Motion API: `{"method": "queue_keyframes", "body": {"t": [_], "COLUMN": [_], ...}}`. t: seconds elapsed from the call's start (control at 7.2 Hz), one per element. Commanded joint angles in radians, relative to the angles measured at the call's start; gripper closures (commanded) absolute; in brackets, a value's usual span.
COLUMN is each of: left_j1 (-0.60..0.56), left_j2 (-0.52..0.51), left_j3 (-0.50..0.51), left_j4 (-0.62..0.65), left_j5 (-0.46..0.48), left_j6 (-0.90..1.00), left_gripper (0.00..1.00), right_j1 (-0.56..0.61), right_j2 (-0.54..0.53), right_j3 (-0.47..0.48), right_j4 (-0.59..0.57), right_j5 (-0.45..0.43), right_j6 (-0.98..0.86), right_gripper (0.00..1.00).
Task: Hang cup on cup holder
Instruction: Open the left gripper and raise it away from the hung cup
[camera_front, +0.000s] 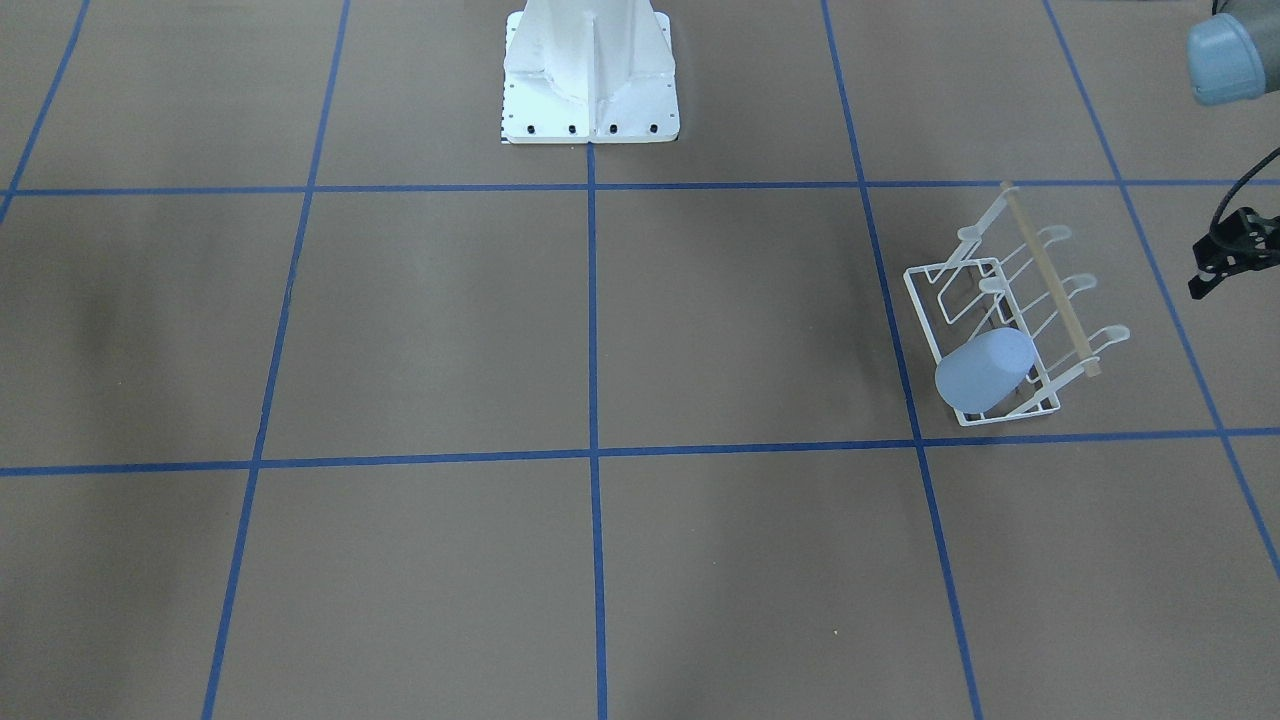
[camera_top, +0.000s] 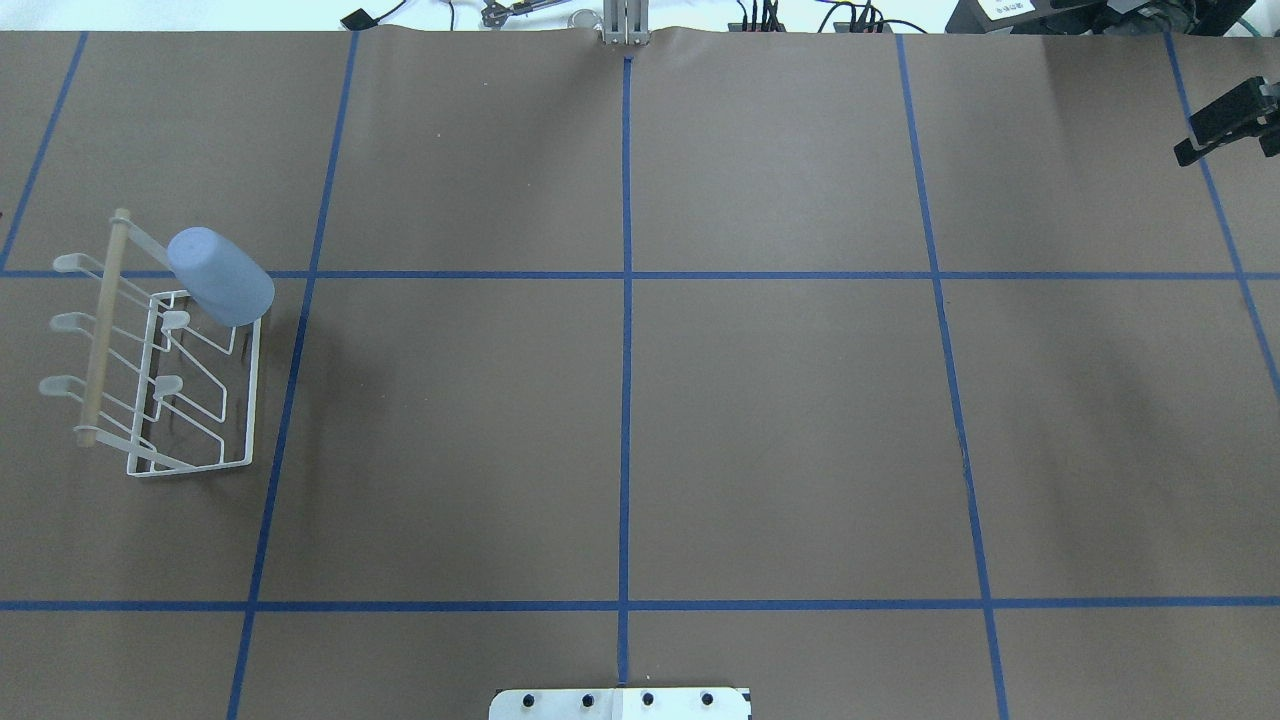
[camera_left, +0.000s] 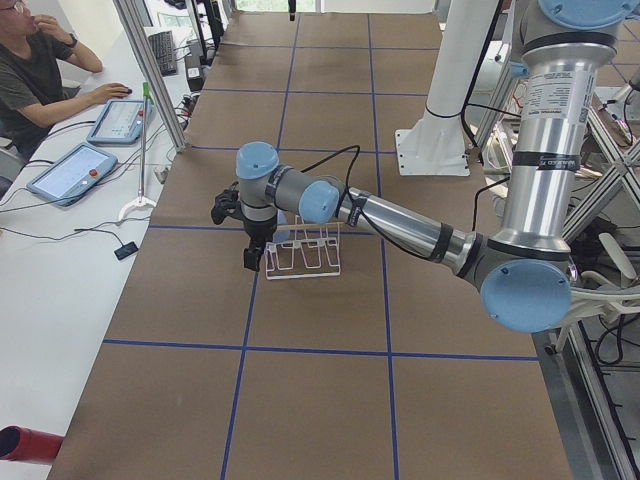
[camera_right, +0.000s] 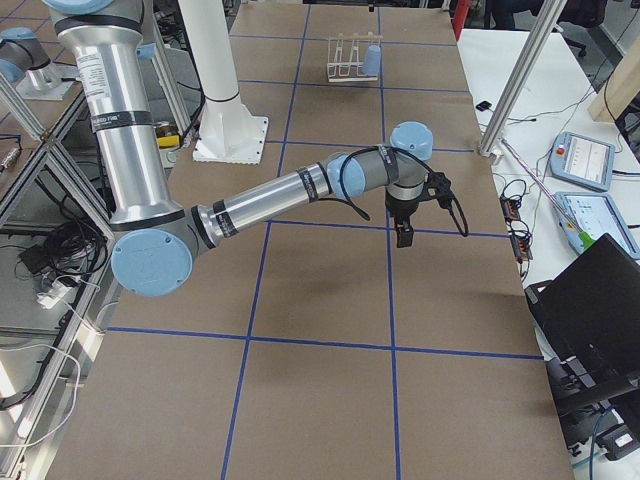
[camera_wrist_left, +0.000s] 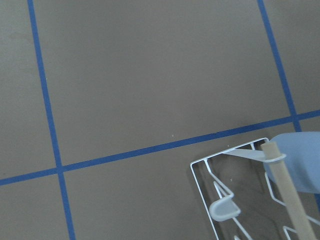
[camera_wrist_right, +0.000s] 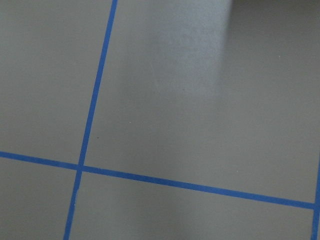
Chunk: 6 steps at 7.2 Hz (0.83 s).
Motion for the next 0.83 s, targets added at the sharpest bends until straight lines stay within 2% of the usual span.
{"method": "queue_keyframes", "body": {"t": [0.0, 0.14, 0.28, 0.69], "left_j1": [-0.060, -0.066, -0.057, -0.055], "left_j2": [0.058, 0.107, 0.103, 0.048], "left_j3": [-0.013, -0.036, -0.002, -0.018], "left_j4": [0.000, -0.001, -0.009, -0.008], "left_j5": [0.002, 0.003, 0.051, 0.045], "left_j6": [0.019, 0.020, 0.023, 0.027], "left_gripper": [0.02, 0.01, 0.01, 0.01], "right_j1": [0.002, 0.000, -0.001, -0.001], "right_j2": [-0.041, -0.059, -0.059, -0.061], "right_j3": [0.029, 0.031, 0.031, 0.032], "right_j4": [-0.003, -0.003, -0.003, -0.001], "right_j5": [-0.002, -0.004, -0.002, -0.002], "right_j6": [-0.016, -0.017, -0.017, -0.019], "right_gripper": [0.00, 0.00, 0.00, 0.00]}}
